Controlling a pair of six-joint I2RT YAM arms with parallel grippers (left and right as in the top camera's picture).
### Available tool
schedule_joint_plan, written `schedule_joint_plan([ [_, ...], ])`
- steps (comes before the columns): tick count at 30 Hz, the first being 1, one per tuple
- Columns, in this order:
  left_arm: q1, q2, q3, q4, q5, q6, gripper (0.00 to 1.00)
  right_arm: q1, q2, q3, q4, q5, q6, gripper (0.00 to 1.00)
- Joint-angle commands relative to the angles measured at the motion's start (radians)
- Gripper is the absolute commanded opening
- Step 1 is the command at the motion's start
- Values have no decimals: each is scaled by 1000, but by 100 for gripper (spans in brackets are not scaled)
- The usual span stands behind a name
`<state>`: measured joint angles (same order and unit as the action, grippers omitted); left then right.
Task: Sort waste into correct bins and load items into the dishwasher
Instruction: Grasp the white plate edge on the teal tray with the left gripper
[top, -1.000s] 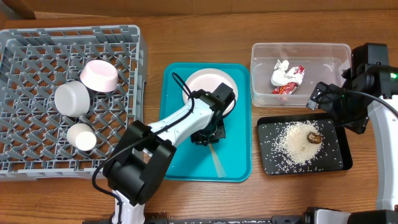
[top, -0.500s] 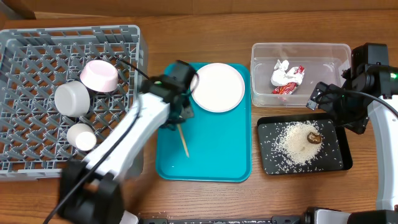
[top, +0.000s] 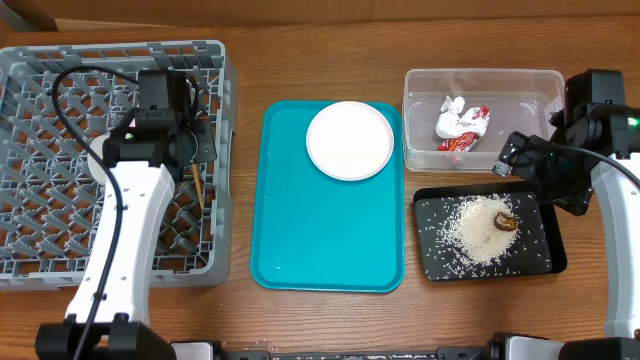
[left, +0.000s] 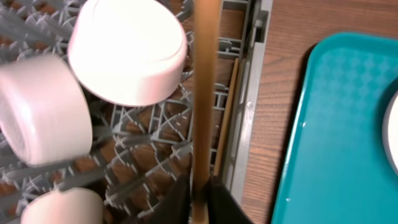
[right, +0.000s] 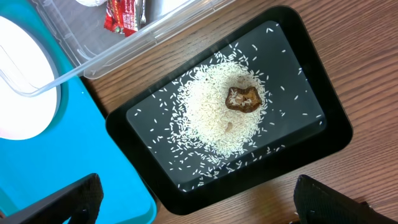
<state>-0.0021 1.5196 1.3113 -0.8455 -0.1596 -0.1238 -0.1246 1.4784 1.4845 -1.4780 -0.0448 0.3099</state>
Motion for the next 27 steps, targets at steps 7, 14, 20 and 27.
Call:
schedule_joint_plan([
  [7,-16,62,0,4,193,98,64,-4,-6,9,4,-2,-3,100],
  [14,-250,66,0,45,305,102,66,-4,-6,9,6,-2,-3,100],
  [20,-468,172,-1,182,228,104,74,-4,-6,9,6,-2,-2,100],
  [27,-595,423,0,303,225,137,86,-4,-6,9,5,-2,-3,100],
])
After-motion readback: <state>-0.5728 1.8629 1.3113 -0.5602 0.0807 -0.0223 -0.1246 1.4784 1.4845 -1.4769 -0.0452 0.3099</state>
